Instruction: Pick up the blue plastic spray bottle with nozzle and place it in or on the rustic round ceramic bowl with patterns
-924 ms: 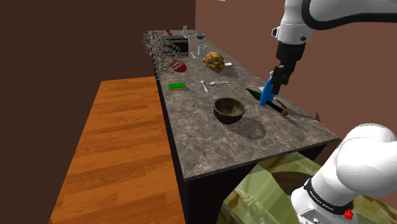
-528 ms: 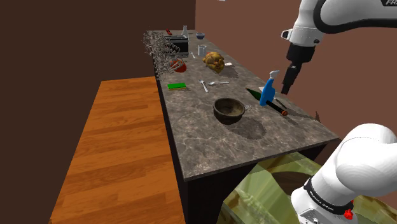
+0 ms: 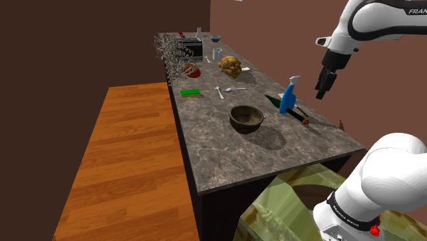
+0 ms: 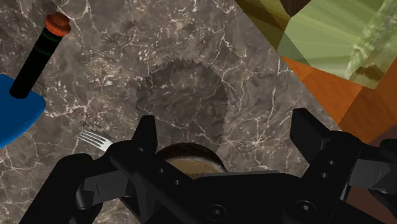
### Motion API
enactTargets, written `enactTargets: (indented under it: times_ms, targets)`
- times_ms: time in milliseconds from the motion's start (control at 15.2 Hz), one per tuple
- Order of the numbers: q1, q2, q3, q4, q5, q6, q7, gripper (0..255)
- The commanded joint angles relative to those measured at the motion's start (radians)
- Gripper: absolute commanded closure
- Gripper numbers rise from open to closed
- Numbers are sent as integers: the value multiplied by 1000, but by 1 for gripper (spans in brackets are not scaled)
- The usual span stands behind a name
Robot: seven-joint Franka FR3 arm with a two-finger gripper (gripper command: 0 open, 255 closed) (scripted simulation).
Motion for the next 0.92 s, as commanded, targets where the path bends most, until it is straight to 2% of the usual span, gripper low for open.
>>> enactTargets:
  times_ms: [0,264,528,726,858]
  targets:
    - [16,32,-78,21,-15,32,-100,0]
    - [74,123,-248,88,-21,93,-302,0]
    - [183,244,-444,187,19,145,-516,0]
    - [316,357,-631,281,91,173,-694,0]
    - [454,446,-803,354,166,182,-825,0]
